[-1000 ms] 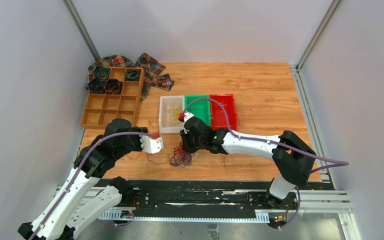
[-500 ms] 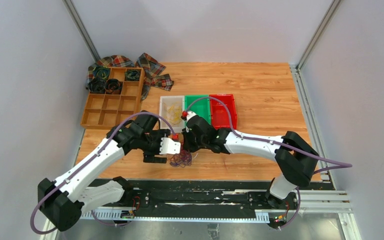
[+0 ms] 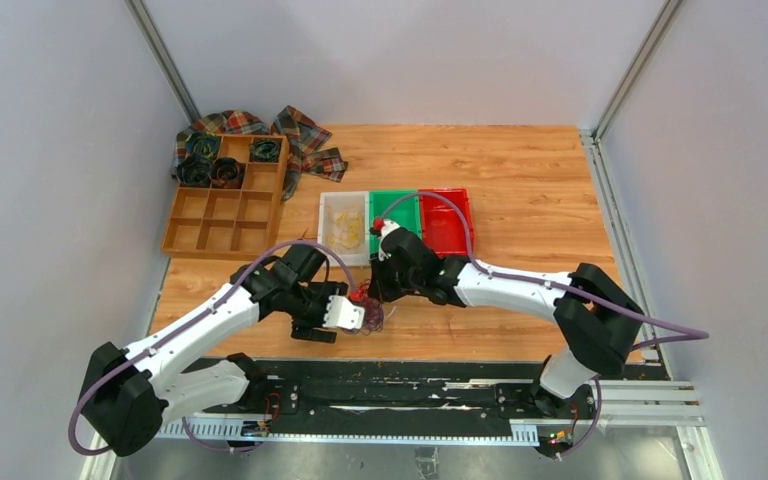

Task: Untangle the cables
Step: Untie the cable.

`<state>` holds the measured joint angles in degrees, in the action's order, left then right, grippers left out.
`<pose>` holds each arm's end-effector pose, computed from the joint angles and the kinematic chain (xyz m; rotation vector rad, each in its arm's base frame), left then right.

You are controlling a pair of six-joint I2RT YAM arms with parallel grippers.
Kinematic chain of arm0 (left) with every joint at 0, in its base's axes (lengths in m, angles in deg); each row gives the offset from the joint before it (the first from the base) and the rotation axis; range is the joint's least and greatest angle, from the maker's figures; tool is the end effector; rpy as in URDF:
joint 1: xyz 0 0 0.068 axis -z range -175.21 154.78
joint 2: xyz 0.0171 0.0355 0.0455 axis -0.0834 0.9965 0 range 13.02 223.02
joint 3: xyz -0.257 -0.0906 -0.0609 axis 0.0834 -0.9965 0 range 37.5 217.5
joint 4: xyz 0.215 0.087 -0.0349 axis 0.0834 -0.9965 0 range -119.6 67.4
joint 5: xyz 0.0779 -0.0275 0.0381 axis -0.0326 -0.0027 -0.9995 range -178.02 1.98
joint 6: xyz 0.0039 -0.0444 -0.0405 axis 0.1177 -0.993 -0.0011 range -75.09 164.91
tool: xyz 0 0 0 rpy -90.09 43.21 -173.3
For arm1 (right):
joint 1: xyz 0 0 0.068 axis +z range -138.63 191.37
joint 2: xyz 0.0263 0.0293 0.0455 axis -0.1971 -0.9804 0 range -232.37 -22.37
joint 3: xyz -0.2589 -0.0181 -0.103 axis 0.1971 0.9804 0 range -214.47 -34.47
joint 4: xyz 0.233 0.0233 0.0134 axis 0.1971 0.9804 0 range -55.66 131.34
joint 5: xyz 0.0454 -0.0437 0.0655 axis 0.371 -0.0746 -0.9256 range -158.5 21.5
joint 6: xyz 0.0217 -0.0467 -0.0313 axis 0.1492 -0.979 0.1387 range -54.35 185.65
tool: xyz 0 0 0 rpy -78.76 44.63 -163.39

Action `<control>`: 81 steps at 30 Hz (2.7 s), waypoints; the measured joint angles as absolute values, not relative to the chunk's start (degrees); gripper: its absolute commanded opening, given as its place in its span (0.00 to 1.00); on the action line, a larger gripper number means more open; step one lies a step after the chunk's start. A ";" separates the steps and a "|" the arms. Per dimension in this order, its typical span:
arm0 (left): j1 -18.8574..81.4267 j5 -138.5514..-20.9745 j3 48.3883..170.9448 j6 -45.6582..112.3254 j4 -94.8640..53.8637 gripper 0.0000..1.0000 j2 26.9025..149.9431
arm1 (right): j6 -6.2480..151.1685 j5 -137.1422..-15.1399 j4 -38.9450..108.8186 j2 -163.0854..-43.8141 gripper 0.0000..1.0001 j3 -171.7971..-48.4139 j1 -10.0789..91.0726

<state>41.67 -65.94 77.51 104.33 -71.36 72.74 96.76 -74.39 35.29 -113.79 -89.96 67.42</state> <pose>0.1096 -0.1033 0.2236 2.0561 1.7085 -0.4120 0.1813 0.2776 0.2348 -0.5738 2.3117 0.9092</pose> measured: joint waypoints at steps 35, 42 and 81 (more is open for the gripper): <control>41.69 -66.57 90.97 102.93 -74.07 0.01 58.25 | 81.24 -82.87 14.42 -99.03 0.45 -80.91 75.16; 41.69 -64.74 96.52 100.24 -76.78 0.01 58.27 | 80.54 -76.51 11.99 -102.62 0.42 -82.13 77.76; 41.71 -55.42 121.22 101.77 -90.41 0.01 62.88 | 91.75 -66.96 7.88 -105.33 0.16 -80.51 76.95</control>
